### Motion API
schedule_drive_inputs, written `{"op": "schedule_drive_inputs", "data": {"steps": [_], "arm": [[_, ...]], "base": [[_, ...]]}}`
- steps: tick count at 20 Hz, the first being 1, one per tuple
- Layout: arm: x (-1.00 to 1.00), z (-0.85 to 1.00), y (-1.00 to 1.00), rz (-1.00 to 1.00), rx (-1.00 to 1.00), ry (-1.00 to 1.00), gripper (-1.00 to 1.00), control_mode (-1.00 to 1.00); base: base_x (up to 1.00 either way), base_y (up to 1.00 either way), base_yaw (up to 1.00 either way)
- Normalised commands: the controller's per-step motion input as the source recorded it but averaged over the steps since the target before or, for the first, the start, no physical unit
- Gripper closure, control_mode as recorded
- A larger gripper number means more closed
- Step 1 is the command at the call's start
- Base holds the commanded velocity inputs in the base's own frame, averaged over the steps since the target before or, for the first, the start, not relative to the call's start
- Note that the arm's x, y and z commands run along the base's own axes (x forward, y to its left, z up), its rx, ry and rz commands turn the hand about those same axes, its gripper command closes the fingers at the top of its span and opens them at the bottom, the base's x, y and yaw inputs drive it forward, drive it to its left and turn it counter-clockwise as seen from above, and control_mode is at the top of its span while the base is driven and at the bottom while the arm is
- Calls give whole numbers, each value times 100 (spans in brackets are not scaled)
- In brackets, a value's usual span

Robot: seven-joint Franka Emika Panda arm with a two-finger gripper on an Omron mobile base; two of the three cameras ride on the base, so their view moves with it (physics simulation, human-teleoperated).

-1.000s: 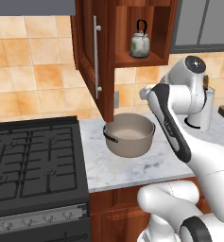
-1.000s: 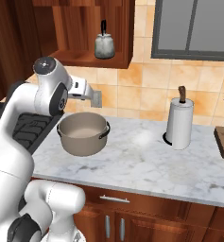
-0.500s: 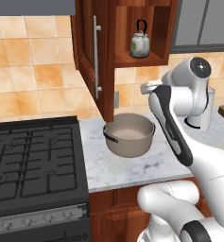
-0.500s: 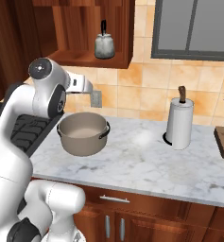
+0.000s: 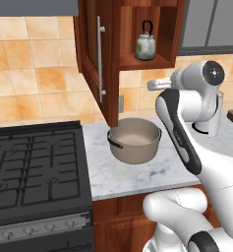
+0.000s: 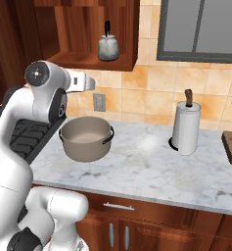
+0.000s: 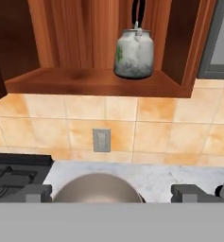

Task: Pick the kettle from the cabinet and place it on a stove burner. Then pick the pot from the counter and place it on another stove burner. Finally, turn both burners on.

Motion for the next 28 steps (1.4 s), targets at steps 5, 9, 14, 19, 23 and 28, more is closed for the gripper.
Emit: {"op": "schedule_drive_inputs", "data": {"steps": [5,9,14,19,23,28], "arm": [[0,34,0,0,0,-11,-100,-100],[0,30,0,0,0,-12,-100,-100],[0,26,0,0,0,-11,-100,-100],[0,24,0,0,0,-10,-100,-100],[0,23,0,0,0,-7,-100,-100],[0,23,0,0,0,-1,-100,-100]], "base": [[0,0,0],[0,0,0],[0,0,0],[0,0,0],[0,0,0],[0,0,0]]}}
